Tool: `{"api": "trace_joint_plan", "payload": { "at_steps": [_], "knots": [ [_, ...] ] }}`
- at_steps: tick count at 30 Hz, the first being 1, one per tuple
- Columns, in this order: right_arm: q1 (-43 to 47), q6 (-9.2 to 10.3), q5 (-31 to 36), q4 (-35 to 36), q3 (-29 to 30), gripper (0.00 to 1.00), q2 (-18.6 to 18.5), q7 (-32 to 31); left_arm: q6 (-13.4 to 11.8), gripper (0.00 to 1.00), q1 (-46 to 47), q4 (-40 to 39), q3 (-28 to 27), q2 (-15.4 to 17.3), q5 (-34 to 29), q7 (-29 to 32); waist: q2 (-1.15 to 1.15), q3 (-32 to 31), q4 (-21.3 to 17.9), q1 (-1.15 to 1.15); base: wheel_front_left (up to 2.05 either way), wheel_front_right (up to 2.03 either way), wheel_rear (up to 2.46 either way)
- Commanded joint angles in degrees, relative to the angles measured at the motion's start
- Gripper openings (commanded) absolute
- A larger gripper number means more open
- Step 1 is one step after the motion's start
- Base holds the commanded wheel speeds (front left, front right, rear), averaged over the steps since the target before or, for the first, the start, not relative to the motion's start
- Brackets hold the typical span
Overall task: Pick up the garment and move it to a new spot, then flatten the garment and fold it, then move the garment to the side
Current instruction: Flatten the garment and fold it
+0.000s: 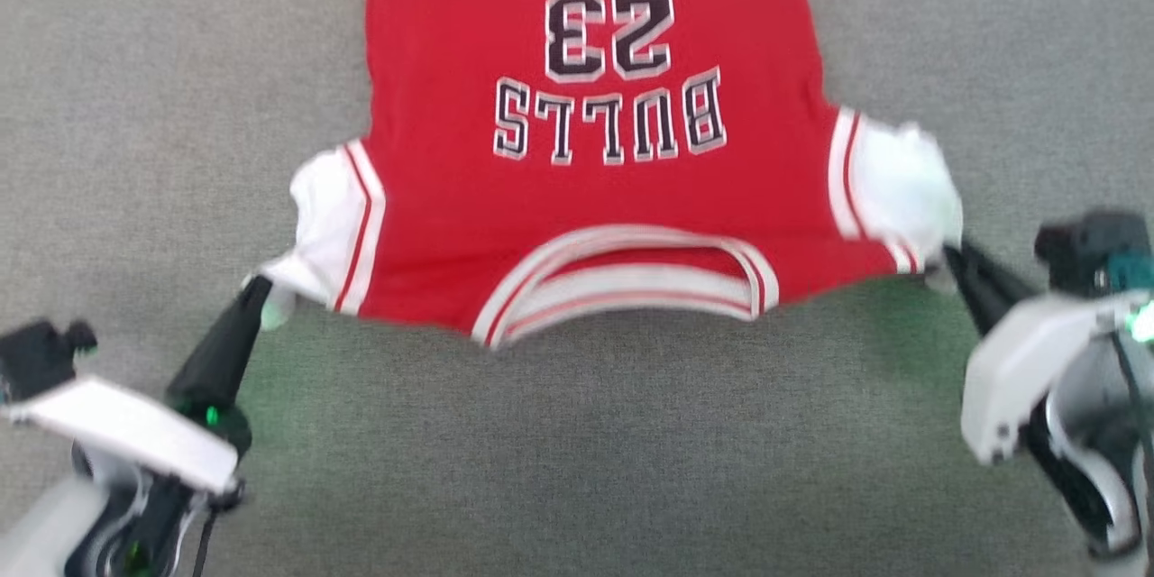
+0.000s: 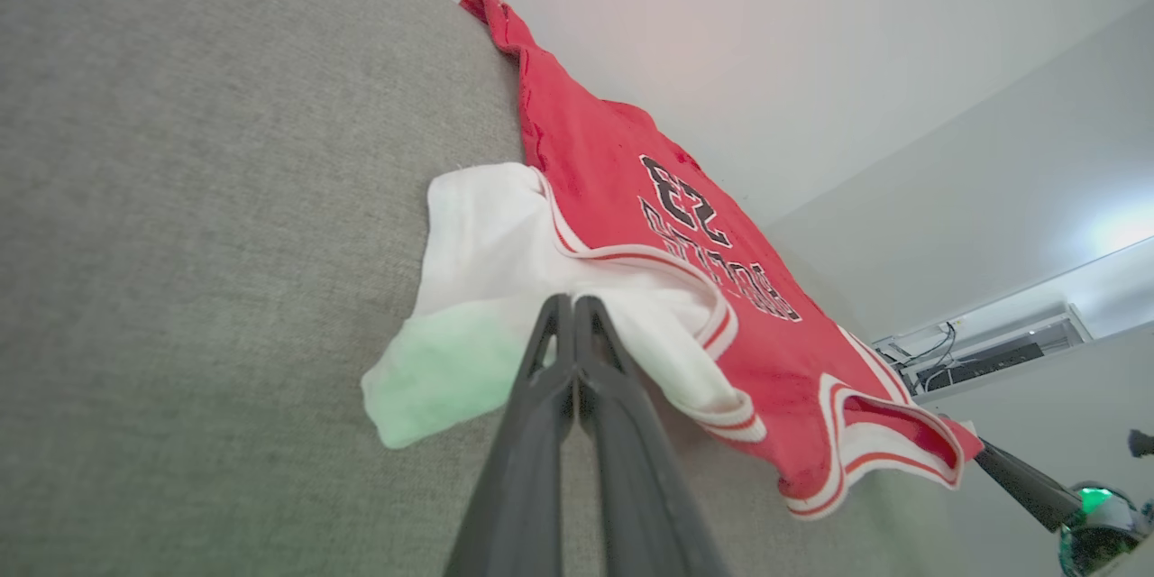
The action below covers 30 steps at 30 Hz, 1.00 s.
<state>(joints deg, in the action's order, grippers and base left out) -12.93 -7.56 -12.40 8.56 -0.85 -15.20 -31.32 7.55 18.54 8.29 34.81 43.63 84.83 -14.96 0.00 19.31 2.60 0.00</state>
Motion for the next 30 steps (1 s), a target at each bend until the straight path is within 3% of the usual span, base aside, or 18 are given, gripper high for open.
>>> {"api": "trace_joint_plan", "payload": {
  "at_steps": [1, 6, 13, 19, 23, 30],
  "knots": [
    [2.6, 0.15, -1.0, 2.1, 0.3, 0.00, -0.6, -1.5, -0.1, 0.00, -2.4, -0.9, -1.2, 0.4, -1.0, -0.3, 0.00, -0.7, -0.1, 0.00, 0.00, 0.00, 0.00],
    [12.0, 0.14, -3.6, 9.6, 0.6, 0.00, -0.9, -6.8, -0.1, 0.00, -12.3, -5.4, -5.9, 1.1, -2.6, -0.3, 0.00, -1.4, -0.7, 0.00, 0.00, 0.00, 0.00],
    [21.3, 0.15, -3.8, 16.4, 2.2, 0.00, 0.2, -9.1, -0.1, 0.00, -24.3, -10.8, -10.0, 2.8, -4.8, -0.3, 0.00, -1.3, -1.0, 0.00, 0.00, 0.00, 0.00],
    [25.6, 0.14, -3.3, 19.6, 2.9, 0.00, 2.0, -9.9, -0.1, 0.00, -28.8, -13.7, -11.0, 2.7, -5.6, -0.3, 0.00, -1.1, -0.7, 0.00, 0.00, 0.00, 0.00],
    [23.9, 0.14, -2.9, 17.2, 2.0, 0.00, 2.1, -9.2, -0.1, 0.00, -26.7, -13.3, -9.1, 2.0, -6.9, -0.3, 0.00, -1.3, -0.5, 0.00, 0.00, 0.00, 0.00],
    [20.5, 0.13, -4.4, 6.2, -1.6, 0.00, 2.1, -8.3, -0.1, 0.00, -20.1, -9.1, -3.2, -0.2, -7.7, -0.3, 0.00, -1.3, 0.4, 0.00, 0.00, 0.00, 0.00]
  ]
}}
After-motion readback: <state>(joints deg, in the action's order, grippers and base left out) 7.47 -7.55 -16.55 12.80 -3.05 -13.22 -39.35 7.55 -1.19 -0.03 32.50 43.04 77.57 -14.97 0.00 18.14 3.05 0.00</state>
